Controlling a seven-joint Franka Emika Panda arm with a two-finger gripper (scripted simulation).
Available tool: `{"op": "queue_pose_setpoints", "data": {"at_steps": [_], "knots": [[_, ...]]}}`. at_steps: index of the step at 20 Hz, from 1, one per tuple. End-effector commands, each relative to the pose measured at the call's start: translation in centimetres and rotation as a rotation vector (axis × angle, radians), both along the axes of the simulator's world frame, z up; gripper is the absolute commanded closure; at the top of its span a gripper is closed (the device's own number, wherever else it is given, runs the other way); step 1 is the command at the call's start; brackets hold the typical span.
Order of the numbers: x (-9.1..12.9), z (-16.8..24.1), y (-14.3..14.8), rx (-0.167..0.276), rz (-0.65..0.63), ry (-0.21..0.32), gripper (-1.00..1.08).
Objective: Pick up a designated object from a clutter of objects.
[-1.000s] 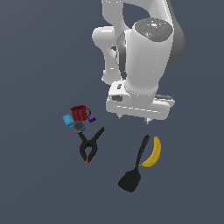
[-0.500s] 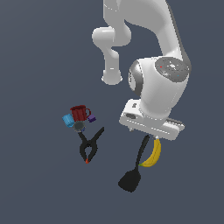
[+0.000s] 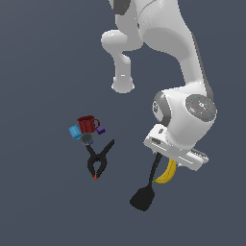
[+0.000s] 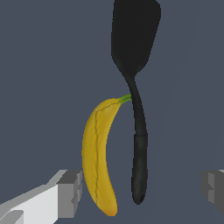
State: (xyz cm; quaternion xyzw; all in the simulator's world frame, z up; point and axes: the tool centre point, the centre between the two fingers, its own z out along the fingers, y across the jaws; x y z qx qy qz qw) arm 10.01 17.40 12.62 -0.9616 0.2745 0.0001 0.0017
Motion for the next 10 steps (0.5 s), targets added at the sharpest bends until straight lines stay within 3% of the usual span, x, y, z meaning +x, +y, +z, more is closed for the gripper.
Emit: {"op": "queue_pose_setpoints", "data": {"at_steps": [1,10], "knots": [[0.2,-1.5,1.0,-0.001,-0.039,0.0,-0.92],[0.4,-5.0,3.3,-0.003,-0.122,0.001,-0.92]]}}
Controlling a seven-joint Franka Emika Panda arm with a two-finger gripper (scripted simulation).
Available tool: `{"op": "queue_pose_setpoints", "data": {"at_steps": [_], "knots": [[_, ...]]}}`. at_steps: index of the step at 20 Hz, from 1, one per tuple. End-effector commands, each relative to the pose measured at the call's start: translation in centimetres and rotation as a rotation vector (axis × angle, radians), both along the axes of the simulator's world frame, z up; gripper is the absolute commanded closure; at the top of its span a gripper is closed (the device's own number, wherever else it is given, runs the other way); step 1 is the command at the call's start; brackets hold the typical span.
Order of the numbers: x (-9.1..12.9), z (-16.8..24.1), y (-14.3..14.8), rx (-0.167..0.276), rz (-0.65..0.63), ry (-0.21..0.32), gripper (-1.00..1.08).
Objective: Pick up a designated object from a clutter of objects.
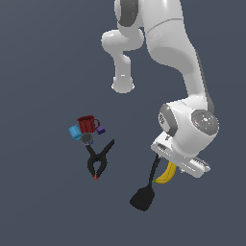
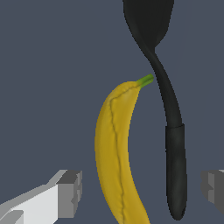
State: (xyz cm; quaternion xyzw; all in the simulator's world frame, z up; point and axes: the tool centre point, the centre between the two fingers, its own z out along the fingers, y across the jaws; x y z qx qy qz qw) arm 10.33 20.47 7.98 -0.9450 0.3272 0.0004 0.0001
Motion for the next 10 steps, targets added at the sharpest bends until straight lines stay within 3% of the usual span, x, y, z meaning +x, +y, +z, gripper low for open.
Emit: {"op": "queue_pose_setpoints", "data": {"at_steps": [1,10], "knots": [[0.05,-0.62,0.4,0.0,-0.017,-0.001,-0.92],[0.0,-1.37,0.67,-0.001,-0.024,0.0,-0.92]]}}
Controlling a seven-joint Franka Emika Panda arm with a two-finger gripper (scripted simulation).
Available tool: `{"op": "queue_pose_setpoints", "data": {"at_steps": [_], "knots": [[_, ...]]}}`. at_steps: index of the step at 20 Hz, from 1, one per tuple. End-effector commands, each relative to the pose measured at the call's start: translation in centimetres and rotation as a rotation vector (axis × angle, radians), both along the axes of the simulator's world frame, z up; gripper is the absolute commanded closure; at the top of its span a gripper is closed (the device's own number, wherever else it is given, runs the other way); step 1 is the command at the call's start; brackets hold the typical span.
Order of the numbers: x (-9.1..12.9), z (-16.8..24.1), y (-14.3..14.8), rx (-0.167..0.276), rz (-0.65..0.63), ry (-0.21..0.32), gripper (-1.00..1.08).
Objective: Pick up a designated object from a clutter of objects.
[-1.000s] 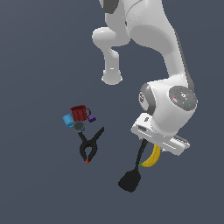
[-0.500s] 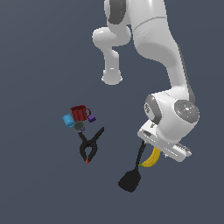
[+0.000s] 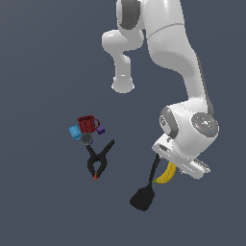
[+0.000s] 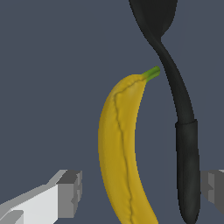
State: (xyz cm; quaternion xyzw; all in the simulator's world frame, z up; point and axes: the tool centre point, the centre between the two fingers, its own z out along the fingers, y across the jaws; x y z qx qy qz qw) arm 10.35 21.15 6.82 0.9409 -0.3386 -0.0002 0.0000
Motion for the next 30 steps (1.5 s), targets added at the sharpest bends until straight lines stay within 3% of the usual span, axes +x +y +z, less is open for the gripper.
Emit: {"op": "queue_pose_setpoints", "data": {"at_steps": [1,15,16,30], "knots": [[0.0,-0.5,0.0,0.0,0.0,0.001,-0.92],[0.0,-4.9,0.0,0.0,-0.004,0.0,-0.92],[0.0,-4.9,0.0,0.0,-0.004,0.0,1.08],[0.5,-3.1,1.0,0.013,0.009,-0.023,1.08]]}}
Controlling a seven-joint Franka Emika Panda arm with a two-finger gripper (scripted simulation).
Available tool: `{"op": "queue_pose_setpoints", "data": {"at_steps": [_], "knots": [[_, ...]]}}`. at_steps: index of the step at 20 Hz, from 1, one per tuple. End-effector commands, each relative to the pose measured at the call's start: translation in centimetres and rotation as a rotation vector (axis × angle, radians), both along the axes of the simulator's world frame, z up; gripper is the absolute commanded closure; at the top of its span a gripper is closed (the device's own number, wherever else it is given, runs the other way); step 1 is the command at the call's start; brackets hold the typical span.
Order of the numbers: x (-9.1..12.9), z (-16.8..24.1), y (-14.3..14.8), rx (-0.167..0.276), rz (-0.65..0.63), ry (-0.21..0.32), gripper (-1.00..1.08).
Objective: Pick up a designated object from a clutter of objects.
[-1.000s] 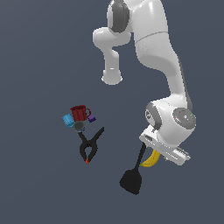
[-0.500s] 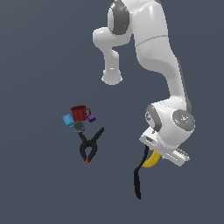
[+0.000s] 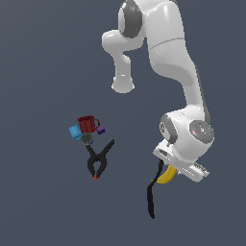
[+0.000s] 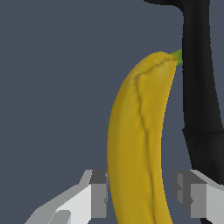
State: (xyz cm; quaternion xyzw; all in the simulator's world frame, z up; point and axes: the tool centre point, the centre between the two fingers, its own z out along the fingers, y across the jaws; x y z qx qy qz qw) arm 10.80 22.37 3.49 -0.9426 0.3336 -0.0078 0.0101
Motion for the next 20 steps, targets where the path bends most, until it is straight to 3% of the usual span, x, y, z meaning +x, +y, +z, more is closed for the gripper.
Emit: {"op": "queue_pose_setpoints", "data": {"at_steps": [1,10,20], "knots": [[0.0,0.4,-0.4,0.0,-0.002,-0.001,1.08],[-0.3,4.3,-4.0,-0.002,-0.003,0.002,1.08],[-1.1,13.0,-11.9,-0.004,-0.006,0.007,1.08]]}}
